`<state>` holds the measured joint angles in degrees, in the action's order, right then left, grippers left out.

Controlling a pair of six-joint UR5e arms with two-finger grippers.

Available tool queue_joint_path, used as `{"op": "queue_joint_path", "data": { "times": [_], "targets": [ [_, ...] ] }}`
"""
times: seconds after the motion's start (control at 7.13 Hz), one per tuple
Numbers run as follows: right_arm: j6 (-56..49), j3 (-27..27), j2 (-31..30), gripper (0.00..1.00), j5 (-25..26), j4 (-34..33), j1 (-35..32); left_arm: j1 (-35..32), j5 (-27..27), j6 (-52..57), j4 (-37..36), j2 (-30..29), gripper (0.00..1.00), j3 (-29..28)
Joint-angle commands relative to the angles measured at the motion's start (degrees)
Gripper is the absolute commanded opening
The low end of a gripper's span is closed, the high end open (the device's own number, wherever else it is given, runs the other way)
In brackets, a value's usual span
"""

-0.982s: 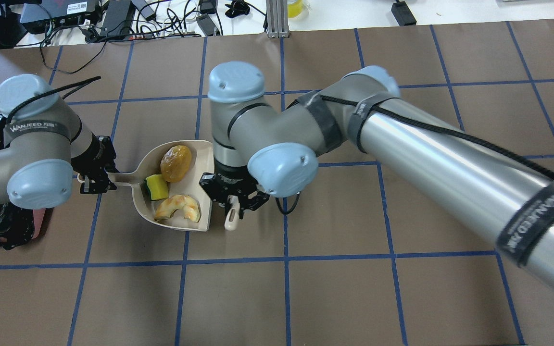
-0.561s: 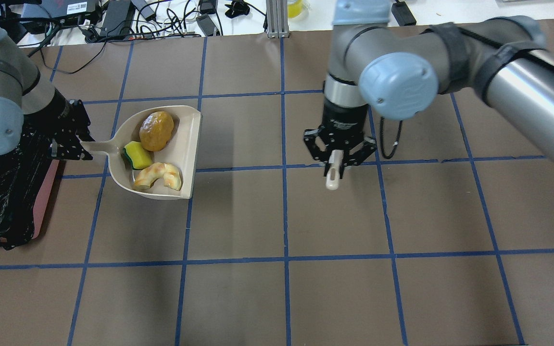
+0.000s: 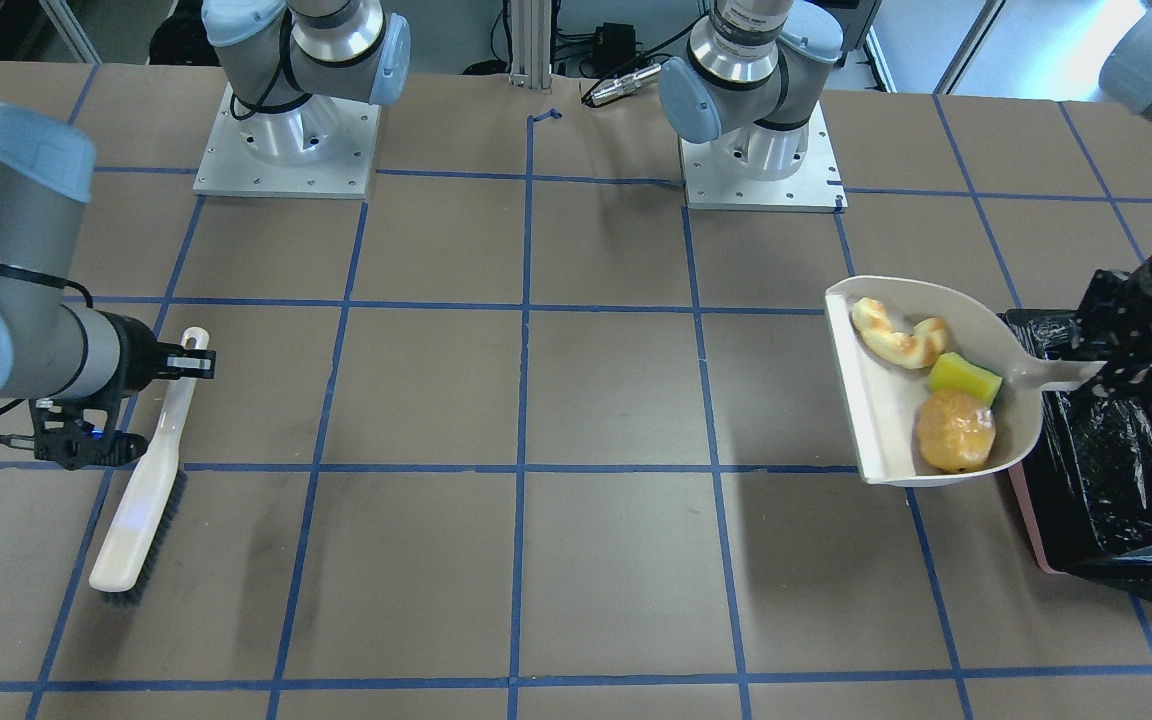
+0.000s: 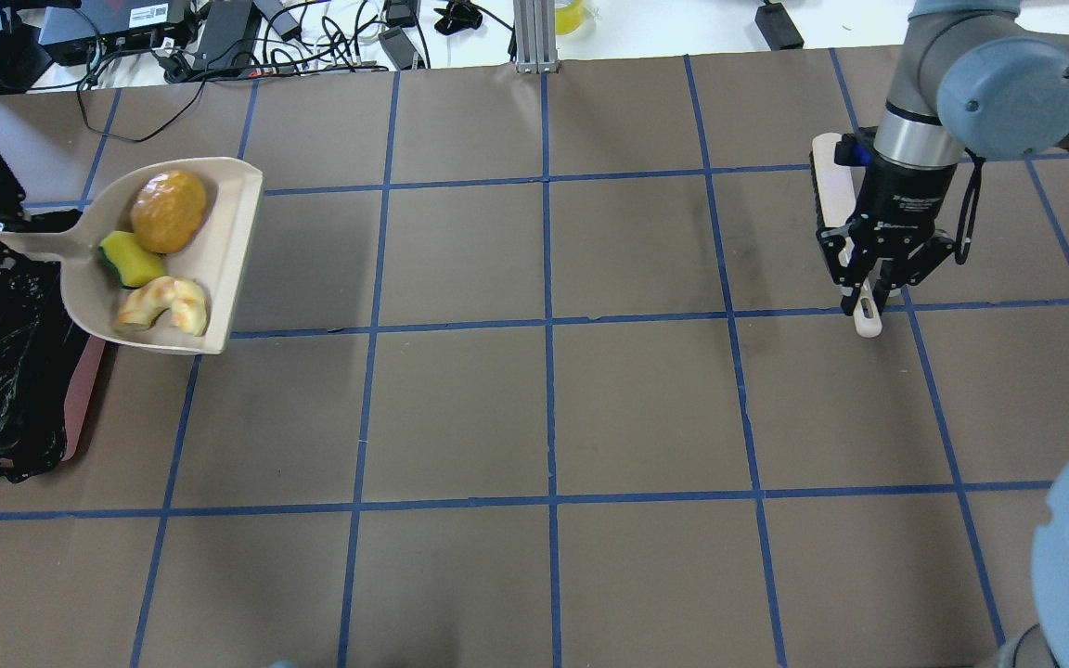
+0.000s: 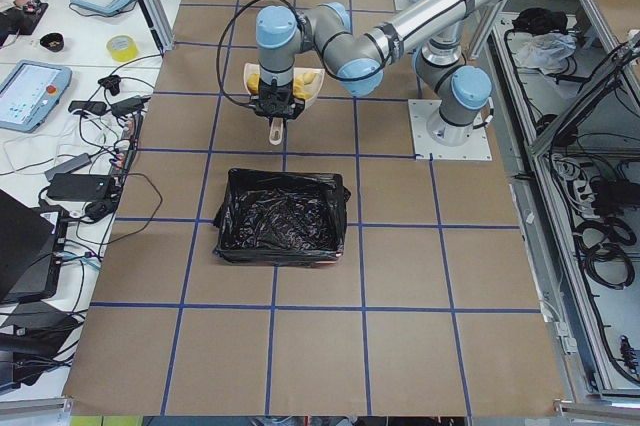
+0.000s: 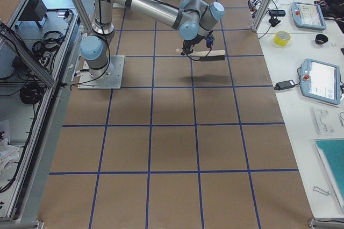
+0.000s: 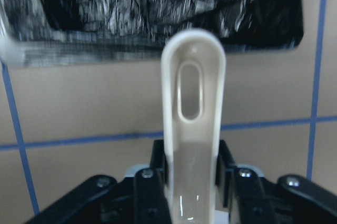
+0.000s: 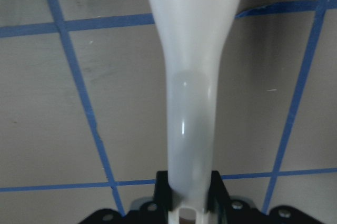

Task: Sweep and dump trash into bin
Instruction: 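Tip the dustpan over the trash bag with left gripper while right carries brush back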

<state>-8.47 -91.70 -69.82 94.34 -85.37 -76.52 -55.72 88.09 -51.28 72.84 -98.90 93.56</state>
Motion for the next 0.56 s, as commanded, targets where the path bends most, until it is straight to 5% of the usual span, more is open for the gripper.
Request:
{"op": "queue_joint_path", "data": {
  "times": [0.0,0.28,0.42],
  "targets": [
    [-7.8,1.9,3.1,0.0,2.9,-0.4,5.0,8.3,0.2,13.2,-0.3,-2.8,0.0,-4.9],
    [-11.4,10.5,9.8,0.0,3.9,4.2,5.9,13.5,2.2,24.4,-1.1,-6.6,0.0,-11.5],
    [-11.9,10.1,10.1,0.0,3.1,4.9,6.0,15.2,2.5,30.6,-1.9,-8.7,0.0,-14.3]
  ]
}}
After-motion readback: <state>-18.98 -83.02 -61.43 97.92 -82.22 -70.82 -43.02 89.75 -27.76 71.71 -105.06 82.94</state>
